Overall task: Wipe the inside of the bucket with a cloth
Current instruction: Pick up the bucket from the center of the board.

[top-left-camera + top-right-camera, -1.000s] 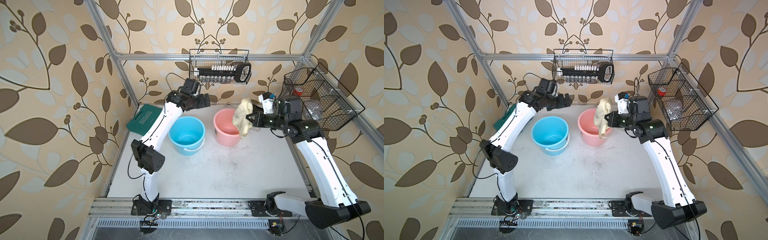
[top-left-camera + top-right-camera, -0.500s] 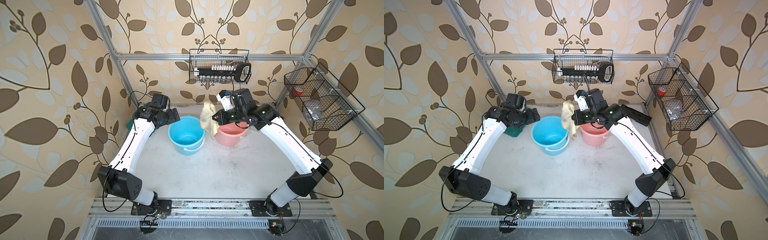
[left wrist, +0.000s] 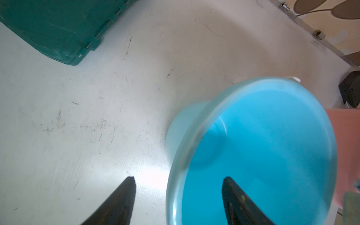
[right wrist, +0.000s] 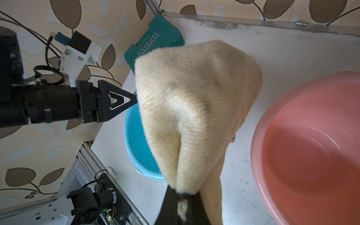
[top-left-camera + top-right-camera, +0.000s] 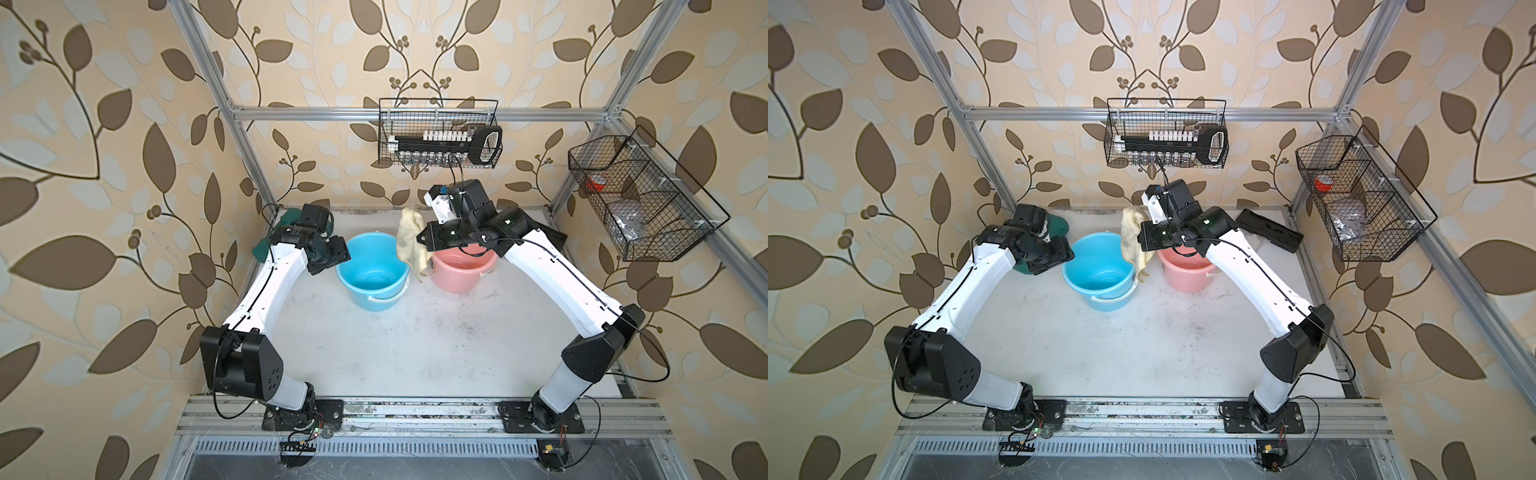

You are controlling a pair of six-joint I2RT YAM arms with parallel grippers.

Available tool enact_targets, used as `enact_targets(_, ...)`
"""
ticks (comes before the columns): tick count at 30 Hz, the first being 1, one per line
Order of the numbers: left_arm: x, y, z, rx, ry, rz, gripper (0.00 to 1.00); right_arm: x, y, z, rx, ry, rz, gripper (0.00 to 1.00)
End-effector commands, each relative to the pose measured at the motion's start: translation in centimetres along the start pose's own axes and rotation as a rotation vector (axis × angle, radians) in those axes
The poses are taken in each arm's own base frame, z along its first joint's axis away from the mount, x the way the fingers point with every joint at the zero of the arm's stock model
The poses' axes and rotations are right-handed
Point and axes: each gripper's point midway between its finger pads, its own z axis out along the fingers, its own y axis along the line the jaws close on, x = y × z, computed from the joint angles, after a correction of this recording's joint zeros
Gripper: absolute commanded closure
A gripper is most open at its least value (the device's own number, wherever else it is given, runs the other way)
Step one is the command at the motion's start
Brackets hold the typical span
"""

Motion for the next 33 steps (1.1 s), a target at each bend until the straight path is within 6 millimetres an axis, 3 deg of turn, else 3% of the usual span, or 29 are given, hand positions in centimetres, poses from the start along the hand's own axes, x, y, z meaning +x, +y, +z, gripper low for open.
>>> enact_targets(1,0.0,-0.2,0.4,0.012,0.024,0.017,0.30,-0.5,0.4,0.5,-0.012,-0.013,0.005,1.00)
enact_targets(7,0.9,0.3,1.9,-0.006,0.082,0.023,0.38,-0.2,0.4,1.3,-0.016,0.006,0.015,1.00)
enact_targets(19,1.0,0.3,2.7,-0.015,0.108,0.035,0.66,0.4,0.2,2.1,-0.019,0.033,0.024,1.00)
enact_targets(27,1.3,0.7,3.1,-0.029,0.120,0.040,0.79,0.4,0.2,2.2,-0.019,0.040,0.022,1.00)
enact_targets(33,1.5,0.7,3.5,-0.029,0.137,0.044,0.97,0.4,0.3,2.2,-0.022,0.042,0.021,1.00)
